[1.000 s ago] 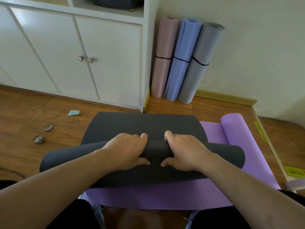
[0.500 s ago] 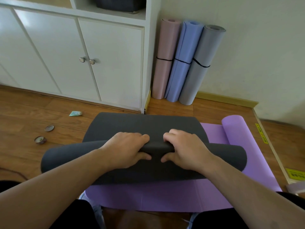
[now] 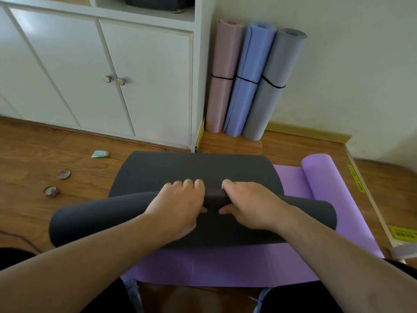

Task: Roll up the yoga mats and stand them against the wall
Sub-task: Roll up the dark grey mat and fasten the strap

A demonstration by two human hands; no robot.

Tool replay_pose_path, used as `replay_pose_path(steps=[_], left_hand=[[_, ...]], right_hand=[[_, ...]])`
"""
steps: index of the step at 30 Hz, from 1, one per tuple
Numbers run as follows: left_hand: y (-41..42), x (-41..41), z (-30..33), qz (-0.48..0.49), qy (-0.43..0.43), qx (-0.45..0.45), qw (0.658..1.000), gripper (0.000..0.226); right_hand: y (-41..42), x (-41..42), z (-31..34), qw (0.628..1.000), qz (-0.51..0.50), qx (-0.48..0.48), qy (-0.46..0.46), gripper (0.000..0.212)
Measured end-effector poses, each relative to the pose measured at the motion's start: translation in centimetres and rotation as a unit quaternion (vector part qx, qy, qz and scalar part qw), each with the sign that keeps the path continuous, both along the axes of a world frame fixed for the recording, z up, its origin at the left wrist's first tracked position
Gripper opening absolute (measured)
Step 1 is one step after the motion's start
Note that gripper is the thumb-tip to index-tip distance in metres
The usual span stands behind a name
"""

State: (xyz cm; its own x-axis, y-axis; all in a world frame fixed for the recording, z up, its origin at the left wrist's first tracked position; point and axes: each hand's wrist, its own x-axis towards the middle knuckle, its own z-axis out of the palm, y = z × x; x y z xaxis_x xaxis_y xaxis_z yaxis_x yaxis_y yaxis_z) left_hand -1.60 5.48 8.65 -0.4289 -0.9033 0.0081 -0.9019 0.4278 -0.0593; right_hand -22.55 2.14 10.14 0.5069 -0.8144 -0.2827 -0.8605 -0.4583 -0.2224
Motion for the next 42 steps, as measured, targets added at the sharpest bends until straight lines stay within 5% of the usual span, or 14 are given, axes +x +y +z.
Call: replay_pose_path(steps=[8,12,23,32,35,38,42], left_hand=[[-1.7,0.7,0.3,0.001,0.036,0.14,0.989,0.04],[-2.0,0.7,1.0,-0.015,0.024,0.194,0.98,0.046],[1.1,0.8,-0.3,0.024,-0.035,0.006,0.999,0.068],[-2.1,2.7,-0.3,0.045,0.058,0.227,0.971,0.037],[-2.7,3.2,0.3,0.017,0.059,0.279,0.958,0.035],[-2.7,3.0,0.8,0.005,0.039,0.264,0.964,0.037],[-1.2,1.9,0.2,0.027,-0.016,0.103,0.994,0.055]], right_hand=[[1.3,0.7,-0.8,0.994,-0.002,-0.101,0.046,0.062],[1.6,0.7,-1.4,0.995,-0.007,-0.086,0.054,0.045],[-0.3,0.2,-0.5,0.993,-0.062,0.099,-0.005,0.021],[1.4,0.8,-0.8,0.992,-0.005,-0.075,0.098,0.068],[1.9,0.7,-1.7,0.995,-0.006,-0.062,0.083,0.056],[1.4,0.2,-2.2,0.997,-0.015,-0.03,0.067,0.039],[0.4,-0.3,-1.9,0.999,-0.033,0.01,0.032,0.029]])
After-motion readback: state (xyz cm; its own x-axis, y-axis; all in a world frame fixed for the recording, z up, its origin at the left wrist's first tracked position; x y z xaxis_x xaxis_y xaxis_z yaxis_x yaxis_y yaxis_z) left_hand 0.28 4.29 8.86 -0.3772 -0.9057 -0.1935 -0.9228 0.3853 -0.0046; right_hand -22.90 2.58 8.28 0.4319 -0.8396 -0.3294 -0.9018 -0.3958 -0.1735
